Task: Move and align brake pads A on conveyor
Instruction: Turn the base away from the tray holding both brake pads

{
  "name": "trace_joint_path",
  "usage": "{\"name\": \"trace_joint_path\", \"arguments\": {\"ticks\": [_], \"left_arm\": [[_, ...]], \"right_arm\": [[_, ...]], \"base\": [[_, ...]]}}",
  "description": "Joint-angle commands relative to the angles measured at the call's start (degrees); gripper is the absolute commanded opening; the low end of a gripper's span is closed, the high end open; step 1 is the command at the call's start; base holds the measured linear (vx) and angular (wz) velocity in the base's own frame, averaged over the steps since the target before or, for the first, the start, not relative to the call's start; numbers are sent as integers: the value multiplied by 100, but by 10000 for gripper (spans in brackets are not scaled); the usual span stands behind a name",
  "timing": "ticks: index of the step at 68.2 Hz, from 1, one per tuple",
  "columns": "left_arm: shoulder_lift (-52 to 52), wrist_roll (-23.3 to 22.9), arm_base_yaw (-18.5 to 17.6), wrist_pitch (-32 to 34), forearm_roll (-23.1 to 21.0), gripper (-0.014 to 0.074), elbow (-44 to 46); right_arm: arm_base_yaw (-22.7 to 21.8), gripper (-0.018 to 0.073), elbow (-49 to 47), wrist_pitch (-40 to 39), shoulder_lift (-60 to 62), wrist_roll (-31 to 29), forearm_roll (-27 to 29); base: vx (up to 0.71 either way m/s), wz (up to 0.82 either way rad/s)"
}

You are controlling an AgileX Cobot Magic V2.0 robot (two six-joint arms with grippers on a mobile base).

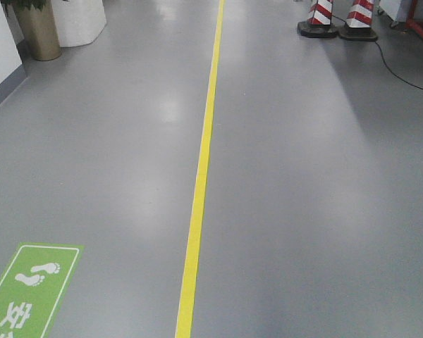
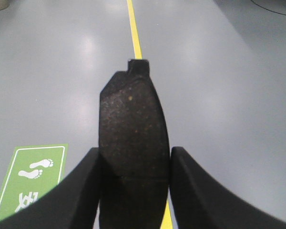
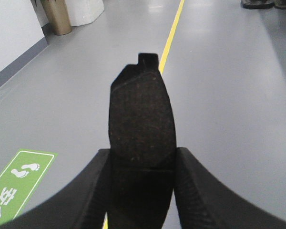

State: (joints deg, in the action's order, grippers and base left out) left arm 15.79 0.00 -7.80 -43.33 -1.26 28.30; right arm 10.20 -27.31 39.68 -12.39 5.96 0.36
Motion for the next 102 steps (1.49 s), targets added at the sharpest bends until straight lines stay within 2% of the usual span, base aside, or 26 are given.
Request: {"name": "trace_joint_path", "arguments": {"ticks": [1,38,102], "left_arm": [[36,-63,-8,501,-39,-6,161],[36,-63,-7,494,-39,-6,161],[36,-63,-7,494,-39,-6,161]], "right_arm": [[-43,-7,-168,-540,-53,-29,-36],[-43,-7,-168,-540,-53,-29,-36],[-43,-7,-168,-539,-53,-29,-36]], "base": [[23,11],[39,-10],[63,-5]]}}
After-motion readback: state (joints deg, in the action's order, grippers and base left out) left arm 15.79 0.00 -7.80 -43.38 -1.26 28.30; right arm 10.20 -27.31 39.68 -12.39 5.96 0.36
